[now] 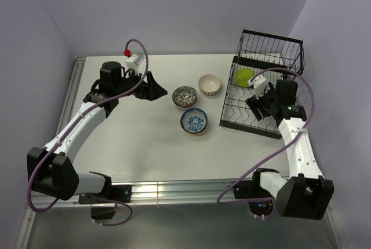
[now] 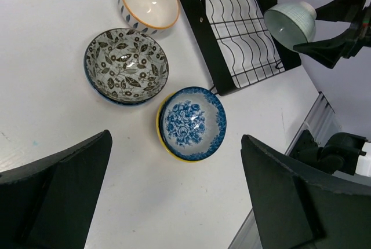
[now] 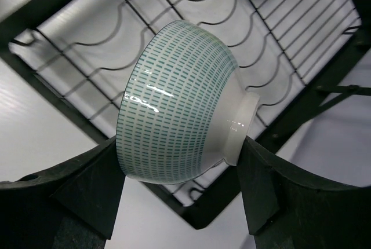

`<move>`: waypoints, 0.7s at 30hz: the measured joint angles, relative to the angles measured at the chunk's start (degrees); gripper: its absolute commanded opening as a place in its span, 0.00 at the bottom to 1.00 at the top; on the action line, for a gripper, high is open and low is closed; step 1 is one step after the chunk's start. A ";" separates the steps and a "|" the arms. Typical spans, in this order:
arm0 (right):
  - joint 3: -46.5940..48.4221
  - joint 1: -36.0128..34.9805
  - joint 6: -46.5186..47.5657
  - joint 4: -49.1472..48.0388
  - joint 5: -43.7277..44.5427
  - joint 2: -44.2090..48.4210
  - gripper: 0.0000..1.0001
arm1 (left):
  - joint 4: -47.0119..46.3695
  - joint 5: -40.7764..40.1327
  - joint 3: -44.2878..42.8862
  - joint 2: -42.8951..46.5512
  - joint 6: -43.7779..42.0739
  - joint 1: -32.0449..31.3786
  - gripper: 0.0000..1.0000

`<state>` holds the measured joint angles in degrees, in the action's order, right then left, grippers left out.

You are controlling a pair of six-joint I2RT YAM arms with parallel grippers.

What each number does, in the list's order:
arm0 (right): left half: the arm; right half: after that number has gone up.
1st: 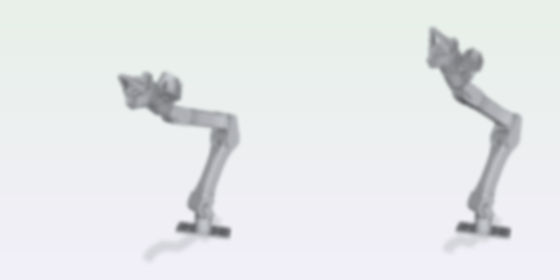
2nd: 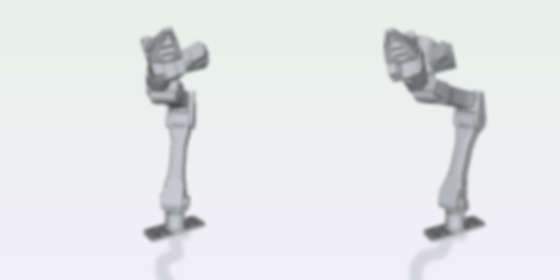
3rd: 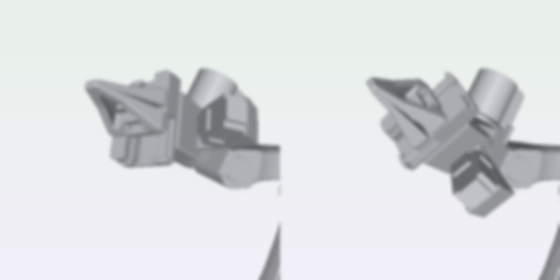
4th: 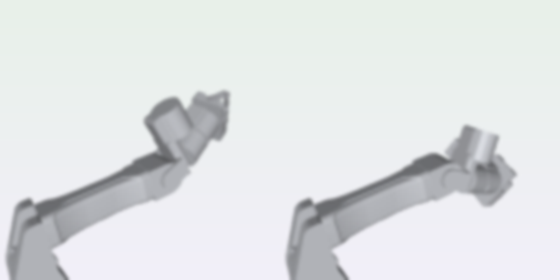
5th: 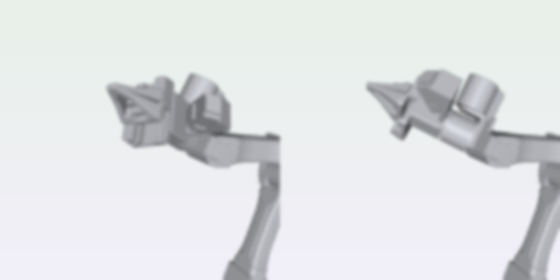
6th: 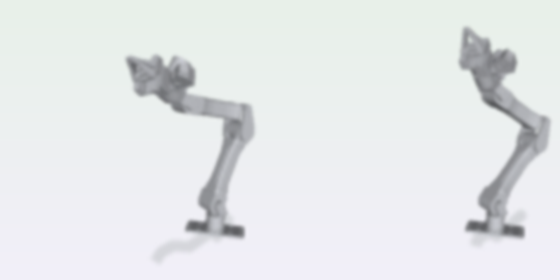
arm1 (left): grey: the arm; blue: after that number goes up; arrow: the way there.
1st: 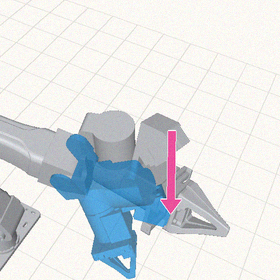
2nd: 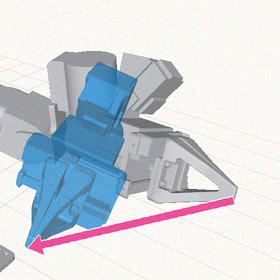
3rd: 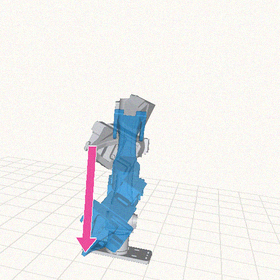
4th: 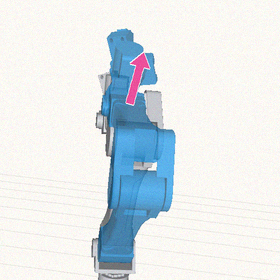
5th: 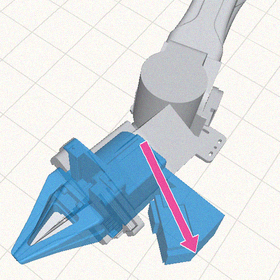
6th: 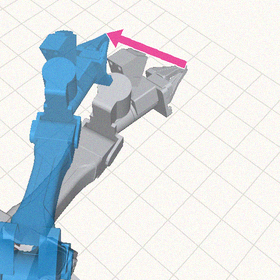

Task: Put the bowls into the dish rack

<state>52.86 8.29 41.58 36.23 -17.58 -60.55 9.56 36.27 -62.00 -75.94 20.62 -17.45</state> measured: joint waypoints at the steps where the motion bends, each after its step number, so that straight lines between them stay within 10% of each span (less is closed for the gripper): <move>1: -0.90 0.00 1.99 -1.51 1.09 -0.02 0.00 | 0.04 -0.28 0.00 0.17 0.02 0.00 0.99; 21: -5.55 0.00 27.43 -25.83 11.96 -15.28 0.00 | 2.29 -3.19 -0.37 0.20 3.08 5.75 0.99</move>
<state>47.31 8.29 69.01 10.39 -5.63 -75.83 11.86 33.08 -62.37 -75.75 23.70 -11.70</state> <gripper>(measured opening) 0.761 0.995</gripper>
